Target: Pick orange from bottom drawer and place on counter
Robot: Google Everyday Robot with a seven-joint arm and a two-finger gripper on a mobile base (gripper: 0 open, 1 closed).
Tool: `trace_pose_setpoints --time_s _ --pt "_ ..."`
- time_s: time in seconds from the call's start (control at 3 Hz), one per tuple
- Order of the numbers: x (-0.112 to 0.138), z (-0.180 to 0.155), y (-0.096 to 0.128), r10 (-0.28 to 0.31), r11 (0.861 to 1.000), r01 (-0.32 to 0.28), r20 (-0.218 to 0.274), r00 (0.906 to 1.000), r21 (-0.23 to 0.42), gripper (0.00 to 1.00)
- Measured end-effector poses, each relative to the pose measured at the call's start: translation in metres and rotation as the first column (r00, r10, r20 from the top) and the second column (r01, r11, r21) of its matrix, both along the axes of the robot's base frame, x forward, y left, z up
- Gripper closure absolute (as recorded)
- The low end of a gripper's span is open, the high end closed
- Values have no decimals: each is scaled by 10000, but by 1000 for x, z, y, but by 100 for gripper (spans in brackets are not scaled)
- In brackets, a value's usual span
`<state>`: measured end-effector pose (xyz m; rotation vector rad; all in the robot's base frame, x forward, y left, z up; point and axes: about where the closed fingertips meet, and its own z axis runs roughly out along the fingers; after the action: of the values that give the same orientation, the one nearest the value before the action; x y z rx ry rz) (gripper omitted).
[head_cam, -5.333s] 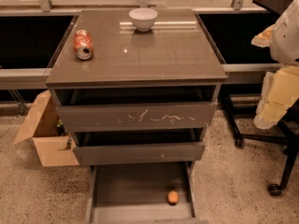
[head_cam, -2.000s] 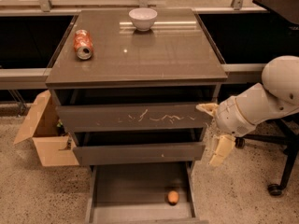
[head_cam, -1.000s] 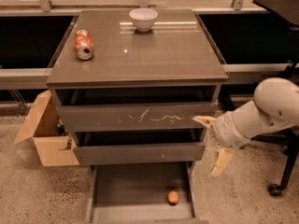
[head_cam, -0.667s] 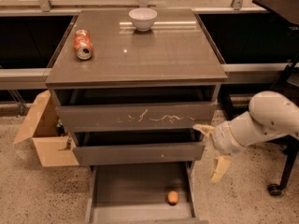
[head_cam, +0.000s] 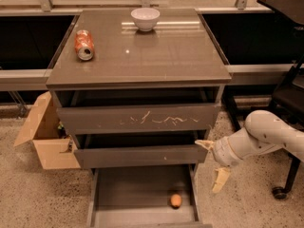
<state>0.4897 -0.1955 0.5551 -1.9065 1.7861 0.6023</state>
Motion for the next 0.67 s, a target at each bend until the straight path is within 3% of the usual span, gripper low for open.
trace_pose_setpoints --time_s 0.33,0.67 --pt "4 -18 -2 -176 9998 175 -135 9998 -63 0" --pt "12 -60 -5 -332 9979 319 -223 9992 -567 0"
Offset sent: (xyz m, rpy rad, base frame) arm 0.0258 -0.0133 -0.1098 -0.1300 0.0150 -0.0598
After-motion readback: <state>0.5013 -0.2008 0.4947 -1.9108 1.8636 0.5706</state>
